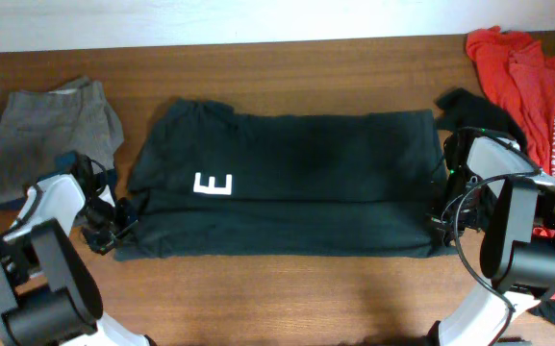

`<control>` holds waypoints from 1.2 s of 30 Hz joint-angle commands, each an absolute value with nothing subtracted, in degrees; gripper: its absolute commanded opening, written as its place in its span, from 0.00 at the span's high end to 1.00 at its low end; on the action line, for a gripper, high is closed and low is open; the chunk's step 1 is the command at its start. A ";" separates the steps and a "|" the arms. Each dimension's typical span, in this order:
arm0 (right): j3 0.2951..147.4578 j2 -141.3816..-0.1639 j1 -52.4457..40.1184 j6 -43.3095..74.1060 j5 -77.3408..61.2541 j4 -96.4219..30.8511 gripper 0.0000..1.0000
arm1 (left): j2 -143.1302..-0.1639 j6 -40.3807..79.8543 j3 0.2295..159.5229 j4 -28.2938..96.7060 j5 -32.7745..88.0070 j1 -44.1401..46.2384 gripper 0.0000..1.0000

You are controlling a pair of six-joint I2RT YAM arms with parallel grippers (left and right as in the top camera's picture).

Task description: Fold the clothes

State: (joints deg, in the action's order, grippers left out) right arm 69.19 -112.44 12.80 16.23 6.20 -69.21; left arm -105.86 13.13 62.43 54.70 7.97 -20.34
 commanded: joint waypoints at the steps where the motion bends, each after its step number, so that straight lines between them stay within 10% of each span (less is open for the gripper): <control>1: 69.08 -107.96 12.23 16.99 7.77 -68.51 0.86 | -97.65 13.65 61.58 54.02 3.44 -21.04 0.99; 4: 69.12 -104.33 12.23 16.99 7.77 -68.03 0.73 | -92.09 13.21 61.58 53.10 7.79 -21.04 0.80; 18: 70.57 -100.79 12.45 17.02 5.80 -64.47 0.65 | -88.05 10.33 61.58 52.97 14.11 -11.49 0.77; 23: 70.57 -100.79 12.45 16.99 3.97 -62.72 0.50 | -88.14 10.17 60.27 50.94 10.17 -3.46 0.50; 36: 70.57 -100.82 12.45 16.97 1.74 -62.61 0.50 | -88.18 -9.13 57.39 41.78 9.82 14.52 0.48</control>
